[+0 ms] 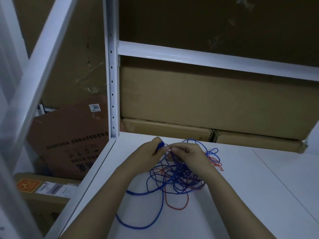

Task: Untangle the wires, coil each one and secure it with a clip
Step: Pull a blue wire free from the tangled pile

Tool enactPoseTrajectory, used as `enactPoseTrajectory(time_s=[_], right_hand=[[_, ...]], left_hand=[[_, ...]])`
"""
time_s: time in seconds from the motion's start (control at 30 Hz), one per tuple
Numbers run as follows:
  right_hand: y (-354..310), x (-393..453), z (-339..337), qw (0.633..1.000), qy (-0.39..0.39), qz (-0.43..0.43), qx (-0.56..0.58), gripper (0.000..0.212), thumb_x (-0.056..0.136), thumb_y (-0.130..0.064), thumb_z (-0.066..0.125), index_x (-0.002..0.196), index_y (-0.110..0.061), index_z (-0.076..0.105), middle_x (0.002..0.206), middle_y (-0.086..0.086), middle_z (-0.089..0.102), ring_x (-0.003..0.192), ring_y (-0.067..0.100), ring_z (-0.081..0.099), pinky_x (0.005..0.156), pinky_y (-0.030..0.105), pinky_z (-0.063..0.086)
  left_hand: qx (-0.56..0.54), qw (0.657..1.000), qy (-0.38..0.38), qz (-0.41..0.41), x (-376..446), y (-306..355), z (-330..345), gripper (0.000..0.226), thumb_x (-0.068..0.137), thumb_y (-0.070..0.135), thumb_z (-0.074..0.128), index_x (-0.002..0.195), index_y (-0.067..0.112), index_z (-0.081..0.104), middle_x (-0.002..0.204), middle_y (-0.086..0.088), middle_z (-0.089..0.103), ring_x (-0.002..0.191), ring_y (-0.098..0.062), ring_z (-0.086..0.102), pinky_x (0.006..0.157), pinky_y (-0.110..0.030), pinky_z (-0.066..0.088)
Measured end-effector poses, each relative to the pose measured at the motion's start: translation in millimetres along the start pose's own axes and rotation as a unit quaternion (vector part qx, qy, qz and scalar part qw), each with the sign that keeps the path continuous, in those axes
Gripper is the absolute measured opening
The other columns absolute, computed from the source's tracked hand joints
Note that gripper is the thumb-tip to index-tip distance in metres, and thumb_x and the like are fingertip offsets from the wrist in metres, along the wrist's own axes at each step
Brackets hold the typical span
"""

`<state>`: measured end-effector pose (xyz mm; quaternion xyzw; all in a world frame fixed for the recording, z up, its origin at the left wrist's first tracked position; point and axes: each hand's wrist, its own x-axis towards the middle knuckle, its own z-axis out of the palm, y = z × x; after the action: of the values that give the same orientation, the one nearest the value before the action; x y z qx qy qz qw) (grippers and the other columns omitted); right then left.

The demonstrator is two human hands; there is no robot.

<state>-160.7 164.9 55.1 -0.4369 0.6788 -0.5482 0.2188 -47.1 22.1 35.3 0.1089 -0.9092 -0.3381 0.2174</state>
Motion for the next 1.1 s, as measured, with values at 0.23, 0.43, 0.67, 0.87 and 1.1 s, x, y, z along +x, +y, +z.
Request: enactPoseTrajectory(time_s=[0.23, 0.43, 0.67, 0.87, 1.1], right_hand=[[22.6, 11.7, -22.4, 0.985, 0.166, 0.027, -0.020, 0.024, 0.098, -0.005, 0.048, 0.084, -0.012, 0.067, 0.073, 0.007, 0.066, 0.051, 0.009, 0.060, 0.053, 0.023, 0.047], [52.8, 17.1, -46.8, 0.931, 0.239, 0.049, -0.270, 0.027, 0.099, -0.011, 0.048, 0.078, -0.012, 0.065, 0.076, 0.006, 0.066, 0.071, 0.022, 0.056, 0.058, 0.028, 0.038], [60.9, 24.8, -34.7, 0.914, 0.125, 0.027, -0.386, 0.021, 0.098, -0.020, 0.052, 0.098, -0.015, 0.072, 0.100, 0.007, 0.069, 0.096, 0.029, 0.061, 0.075, 0.037, 0.049], [8.1, 16.0, -2.8, 0.938, 0.253, -0.110, -0.211, 0.035, 0.096, -0.003, 0.040, 0.119, -0.018, 0.063, 0.120, 0.000, 0.060, 0.117, 0.020, 0.048, 0.100, 0.037, 0.039], [-45.8, 5.1, 11.3, 0.997, 0.075, -0.009, -0.004, 0.039, 0.097, -0.047, 0.045, 0.130, -0.025, 0.048, 0.107, -0.010, 0.066, 0.107, 0.008, 0.059, 0.091, 0.025, 0.043]], left_hand=[[0.057, 0.994, 0.094, -0.013, -1.5, 2.7, -17.3, 0.029, 0.097, 0.034, 0.051, 0.076, 0.016, 0.045, 0.059, 0.001, 0.043, 0.055, -0.013, 0.041, 0.055, -0.031, 0.033], [0.008, 0.935, 0.348, -0.061, -3.3, 6.1, -47.4, 0.028, 0.098, 0.025, 0.051, 0.077, 0.007, 0.045, 0.056, -0.002, 0.038, 0.053, -0.017, 0.037, 0.053, -0.036, 0.030], [-0.017, 0.932, 0.359, -0.044, -3.4, 9.0, -55.2, 0.032, 0.098, 0.025, 0.051, 0.077, 0.002, 0.044, 0.058, -0.006, 0.037, 0.054, -0.020, 0.035, 0.055, -0.038, 0.032], [0.031, 0.951, 0.306, -0.029, -0.7, 20.6, -43.1, 0.035, 0.098, 0.026, 0.051, 0.071, 0.010, 0.035, 0.055, 0.001, 0.031, 0.051, -0.017, 0.030, 0.052, -0.034, 0.025], [0.054, 0.952, 0.300, -0.004, 3.7, 30.8, -31.1, 0.034, 0.099, 0.026, 0.049, 0.071, 0.013, 0.035, 0.053, 0.001, 0.033, 0.047, -0.015, 0.032, 0.047, -0.031, 0.023]])
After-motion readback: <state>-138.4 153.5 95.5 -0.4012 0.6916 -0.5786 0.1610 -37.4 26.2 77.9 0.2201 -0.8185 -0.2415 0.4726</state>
